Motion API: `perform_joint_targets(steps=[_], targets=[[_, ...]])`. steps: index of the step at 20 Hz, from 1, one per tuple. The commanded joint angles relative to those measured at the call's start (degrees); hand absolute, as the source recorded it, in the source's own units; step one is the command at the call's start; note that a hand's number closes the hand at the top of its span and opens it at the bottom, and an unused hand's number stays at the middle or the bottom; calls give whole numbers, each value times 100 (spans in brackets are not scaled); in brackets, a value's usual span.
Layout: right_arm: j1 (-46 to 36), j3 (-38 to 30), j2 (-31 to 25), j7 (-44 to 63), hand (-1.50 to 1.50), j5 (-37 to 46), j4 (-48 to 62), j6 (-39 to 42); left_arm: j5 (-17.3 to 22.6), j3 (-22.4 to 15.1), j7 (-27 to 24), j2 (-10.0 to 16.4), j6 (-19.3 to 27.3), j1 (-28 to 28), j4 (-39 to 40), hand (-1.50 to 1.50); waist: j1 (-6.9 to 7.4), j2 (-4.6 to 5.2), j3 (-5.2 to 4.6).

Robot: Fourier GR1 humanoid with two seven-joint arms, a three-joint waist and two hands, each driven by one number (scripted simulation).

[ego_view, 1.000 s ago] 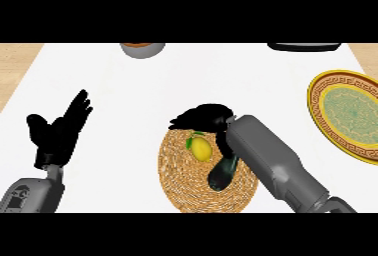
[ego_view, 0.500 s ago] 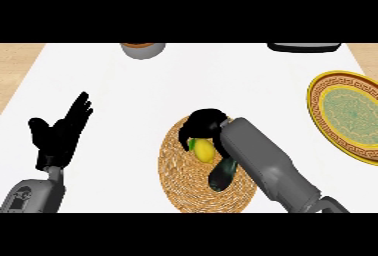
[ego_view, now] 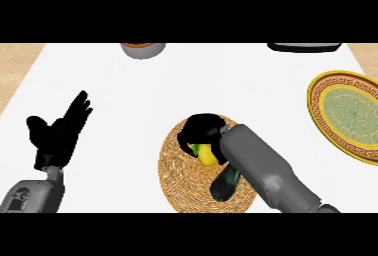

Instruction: Pick the lemon from the placemat and place it in the plate

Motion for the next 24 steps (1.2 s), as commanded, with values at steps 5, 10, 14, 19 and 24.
perform_joint_targets(steps=[5, 10, 14, 19, 24], targets=[[595, -1543, -700, 1546, 150, -602, -232, -1055, -48, 156, 41, 29, 168, 192, -43, 0, -404, -48, 22], [903, -2530, -1017, 2773, 150, -983, -880, -2142, 38, 282, -47, 84, 96, 349, 57, 0, -608, -123, 11], [1094, -2878, -1147, 3261, 150, -862, -1866, -3291, 94, 354, 168, 148, 116, 271, -47, 0, -604, -142, 13], [1732, -3175, -1466, 4214, 150, -658, -3208, -3666, 6, 282, 153, 118, 113, 229, -60, 0, -474, -73, 8], [2584, -3605, -1743, 4993, 150, -1014, -4674, -3095, 27, 294, -32, 75, -57, 46, 43, 0, -253, 7, 11]])
